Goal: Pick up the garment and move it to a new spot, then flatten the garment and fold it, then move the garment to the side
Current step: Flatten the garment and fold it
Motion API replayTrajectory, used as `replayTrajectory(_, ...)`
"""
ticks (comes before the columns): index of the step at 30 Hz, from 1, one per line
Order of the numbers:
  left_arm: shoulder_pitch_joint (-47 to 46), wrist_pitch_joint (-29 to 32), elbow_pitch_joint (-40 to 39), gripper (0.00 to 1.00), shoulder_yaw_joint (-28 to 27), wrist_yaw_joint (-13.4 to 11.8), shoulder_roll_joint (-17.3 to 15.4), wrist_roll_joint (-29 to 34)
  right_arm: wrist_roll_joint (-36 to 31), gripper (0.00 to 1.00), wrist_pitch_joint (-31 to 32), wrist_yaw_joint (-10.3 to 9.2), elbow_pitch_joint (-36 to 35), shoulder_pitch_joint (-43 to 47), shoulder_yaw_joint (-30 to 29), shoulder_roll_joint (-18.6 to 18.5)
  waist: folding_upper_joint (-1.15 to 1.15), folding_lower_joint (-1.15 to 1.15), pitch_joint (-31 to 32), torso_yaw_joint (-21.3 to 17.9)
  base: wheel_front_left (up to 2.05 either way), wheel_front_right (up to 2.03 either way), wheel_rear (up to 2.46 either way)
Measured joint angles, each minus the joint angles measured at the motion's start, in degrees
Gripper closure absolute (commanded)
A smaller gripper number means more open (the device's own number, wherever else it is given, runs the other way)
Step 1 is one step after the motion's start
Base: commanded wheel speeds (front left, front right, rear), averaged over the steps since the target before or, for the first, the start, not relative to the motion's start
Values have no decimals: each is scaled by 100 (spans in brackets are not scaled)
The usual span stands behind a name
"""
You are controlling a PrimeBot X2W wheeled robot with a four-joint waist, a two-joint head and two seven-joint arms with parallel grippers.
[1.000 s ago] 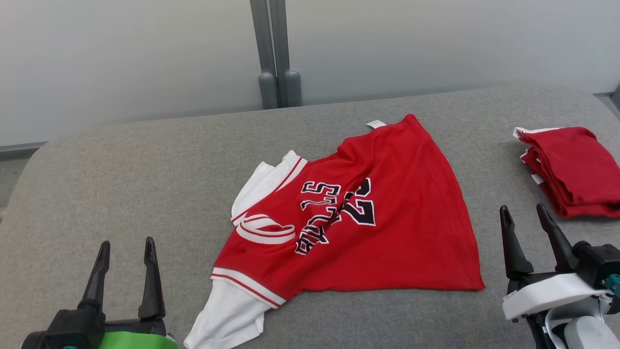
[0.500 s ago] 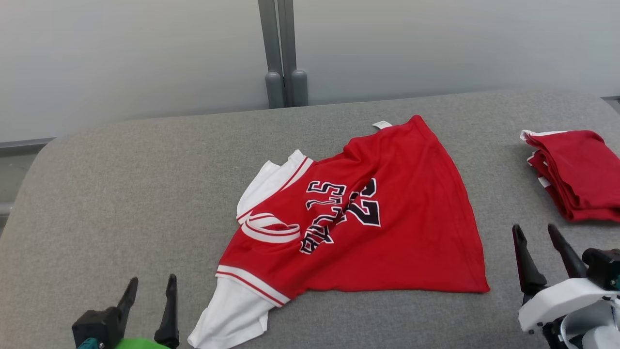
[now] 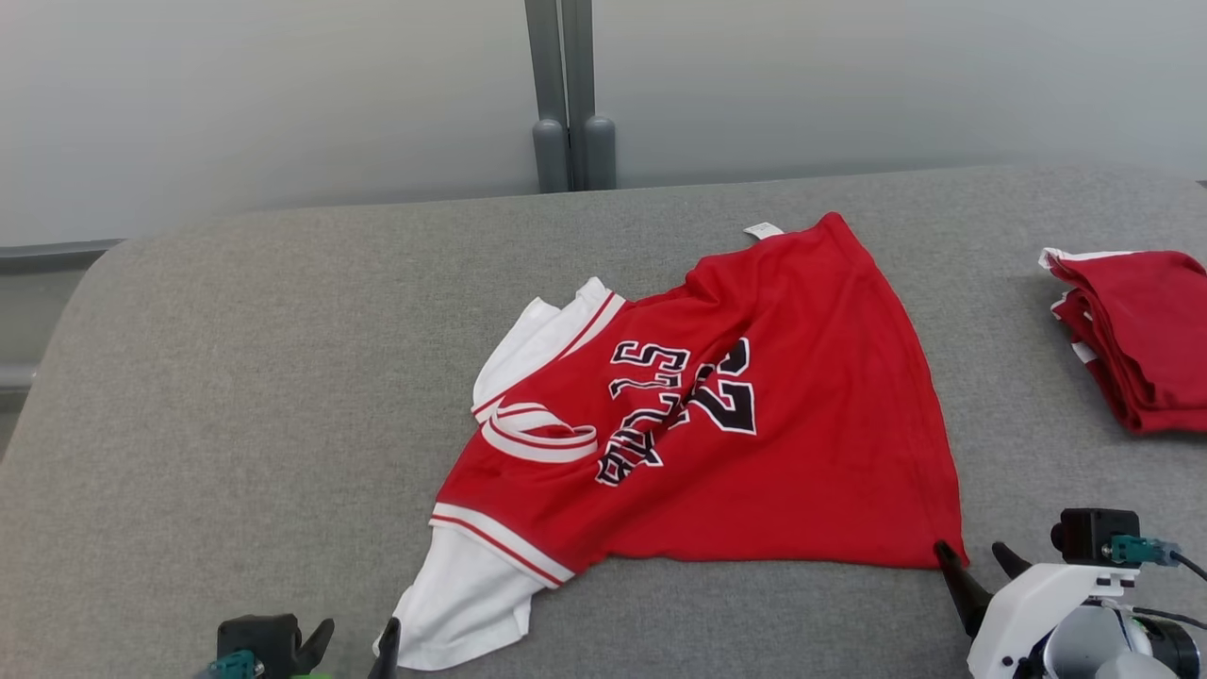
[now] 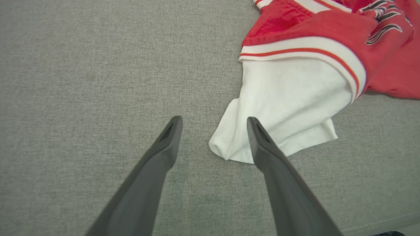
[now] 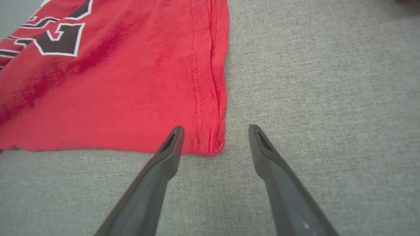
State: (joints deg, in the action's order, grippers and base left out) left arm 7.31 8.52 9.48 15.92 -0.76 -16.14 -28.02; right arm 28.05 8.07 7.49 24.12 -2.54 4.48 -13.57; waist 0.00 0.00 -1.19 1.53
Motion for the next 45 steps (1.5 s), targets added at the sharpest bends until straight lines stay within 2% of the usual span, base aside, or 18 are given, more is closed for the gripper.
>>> replayTrajectory(8, -428, 51, 668, 0, 242, 264, 135, -51, -23, 0, -70, 0, 530, -388, -9, 107, 0, 0, -166, 44, 0, 0, 0)
replayTrajectory(18, -833, -153, 1533, 0, 375, 485, 280, -108, 99, 0, -137, -2, 869, -695, 304, 186, 0, 0, -256, 41, 0, 0, 0)
replayTrajectory(19, -856, -154, 1571, 9, 392, 493, 293, -112, 133, 0, -140, -2, 890, -715, 338, 185, 0, 0, -257, 44, 0, 0, 0)
replayTrajectory(20, -875, -164, 1616, 51, 406, 512, 299, -119, 189, 24, -158, -3, 904, -727, 380, 183, 0, 0, -256, 48, 0, 0, 0)
replayTrajectory(21, -895, -201, 1656, 66, 419, 532, 302, -120, 236, 62, -163, -3, 926, -739, 421, 182, 0, 0, -252, 51, 0, 0, 0)
replayTrajectory(22, -912, -207, 1675, 90, 430, 539, 304, -123, 266, 99, -172, -3, 940, -747, 458, 174, 0, 0, -249, 54, 0, 0, 0)
replayTrajectory(23, -923, -224, 1693, 100, 439, 556, 304, -130, 293, 100, -208, -3, 962, -753, 498, 163, 0, 0, -246, 58, 0, 0, 0)
replayTrajectory(35, -834, -565, 1328, 100, 414, 548, 245, -177, 504, 100, -890, -1, 913, -759, 711, -14, 0, 0, -126, 72, 0, 0, 0)
replayTrajectory(41, -884, -733, 645, 100, 302, 478, 157, -171, 991, 100, -1256, -1, 315, -914, 743, -35, 0, 0, -148, 48, 0, 0, 0)
replayTrajectory(45, -1318, -655, 246, 100, 256, 476, -3, -75, 1344, 100, -1396, -1, -104, -1302, 771, -169, 0, 0, -266, 37, 0, 0, 0)
